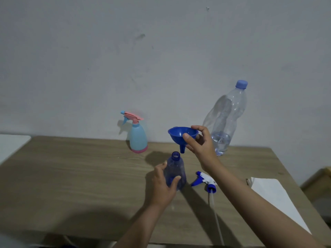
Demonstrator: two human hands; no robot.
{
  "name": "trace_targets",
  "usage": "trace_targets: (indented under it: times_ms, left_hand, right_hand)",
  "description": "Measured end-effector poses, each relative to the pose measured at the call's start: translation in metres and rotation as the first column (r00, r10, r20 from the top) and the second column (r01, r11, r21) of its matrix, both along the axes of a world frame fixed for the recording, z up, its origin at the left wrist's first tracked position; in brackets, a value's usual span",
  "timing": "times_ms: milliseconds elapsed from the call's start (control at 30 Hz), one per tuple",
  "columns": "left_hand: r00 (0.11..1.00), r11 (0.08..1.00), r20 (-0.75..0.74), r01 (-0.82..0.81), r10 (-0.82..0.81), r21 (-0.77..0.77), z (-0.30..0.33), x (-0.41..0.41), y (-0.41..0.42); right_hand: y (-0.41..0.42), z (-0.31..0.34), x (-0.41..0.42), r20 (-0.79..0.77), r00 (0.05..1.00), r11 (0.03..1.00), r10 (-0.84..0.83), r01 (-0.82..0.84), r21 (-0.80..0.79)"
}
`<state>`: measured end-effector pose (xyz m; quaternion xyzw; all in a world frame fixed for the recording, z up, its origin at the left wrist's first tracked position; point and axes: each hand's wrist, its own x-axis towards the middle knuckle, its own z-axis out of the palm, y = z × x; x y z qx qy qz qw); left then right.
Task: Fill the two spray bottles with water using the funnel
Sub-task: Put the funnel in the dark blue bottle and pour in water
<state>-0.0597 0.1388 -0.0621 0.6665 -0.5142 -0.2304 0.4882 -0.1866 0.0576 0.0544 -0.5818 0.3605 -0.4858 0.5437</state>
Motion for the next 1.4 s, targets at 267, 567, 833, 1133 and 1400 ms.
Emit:
trace_targets:
  times_ms: [267, 567, 833, 1133, 1400]
  left_hand:
    - [1.000, 1.000, -0.022, 0.018, -0.017, 0.021, 0.009, 0.000, 0.004]
    - [0.999, 0.997, -0.038, -0.002, 0.005, 0.074, 0.014, 0.000, 0.005]
    - [0.999, 0.996, -0.045, -0.008, 0.012, 0.084, 0.020, -0.003, 0.007]
    - [0.979, 0.975, 0.003, -0.201, 0.202, -0.095, 0.012, -0.028, 0.021]
    - [0.982, 0.909, -0.100, -0.187, 0.161, -0.372, 0.009, -0.110, 0.020]
  right_hand:
    - [0.011, -0.013, 0.004, -0.114, 0.993, 1.000, -0.017, 0.017, -0.002]
    - [0.023, -0.026, -0.001, -0.169, 0.984, 0.997, 0.060, -0.066, -0.032]
    - [0.020, -0.030, 0.001, -0.181, 0.979, 0.996, 0.092, -0.090, 0.020]
    - [0.017, -0.031, -0.014, -0.138, 0.988, 0.997, 0.070, -0.064, 0.046]
    - [-0.016, -0.006, -0.065, -0.090, 0.950, 0.938, -0.299, 0.275, -0.212]
